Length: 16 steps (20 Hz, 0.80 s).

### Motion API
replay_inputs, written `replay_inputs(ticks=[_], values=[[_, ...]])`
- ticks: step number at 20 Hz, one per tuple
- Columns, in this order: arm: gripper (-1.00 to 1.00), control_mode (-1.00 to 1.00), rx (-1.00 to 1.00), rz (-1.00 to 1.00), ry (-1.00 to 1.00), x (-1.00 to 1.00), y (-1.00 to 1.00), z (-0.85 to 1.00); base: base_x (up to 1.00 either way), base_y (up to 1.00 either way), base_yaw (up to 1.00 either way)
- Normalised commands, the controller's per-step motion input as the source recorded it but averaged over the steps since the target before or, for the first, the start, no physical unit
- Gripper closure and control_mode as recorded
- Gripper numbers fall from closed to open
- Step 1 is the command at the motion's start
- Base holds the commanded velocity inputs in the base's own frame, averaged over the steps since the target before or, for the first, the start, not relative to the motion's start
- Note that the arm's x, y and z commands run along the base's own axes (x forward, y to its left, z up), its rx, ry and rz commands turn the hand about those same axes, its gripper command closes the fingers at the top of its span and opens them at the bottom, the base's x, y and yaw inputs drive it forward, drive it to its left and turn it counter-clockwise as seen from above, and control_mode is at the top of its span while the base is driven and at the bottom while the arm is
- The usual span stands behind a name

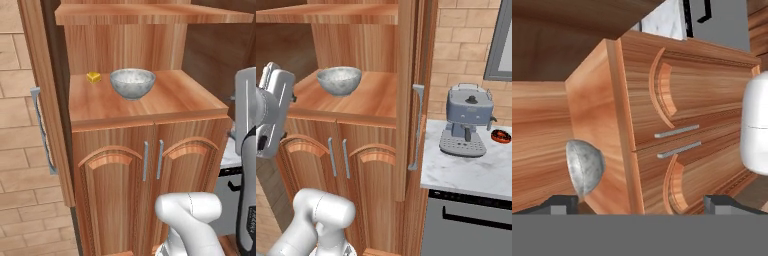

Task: Pick the mug and place it in the sink. Pick the bowl and place it in the open cabinet and then close the cabinet.

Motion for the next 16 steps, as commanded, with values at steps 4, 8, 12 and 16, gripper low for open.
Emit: replay_inputs(ticks=[4,8,12,16], values=[[-1.0,-1.0,0.0,0.0,0.0,-0.31,-0.42,0.0,0.0,0.0,0.0],[-1.0,-1.0,0.0,0.0,-0.02,-0.51,-0.09,0.0,0.0,0.0,0.0],[-1.0,-1.0,0.0,0.0,0.0,-0.36,-0.34,0.0,0.0,0.0,0.0],[-1.0,-1.0,0.01,0.0,0.0,-0.15,-0.5,0.0,0.0,0.0,0.0]])
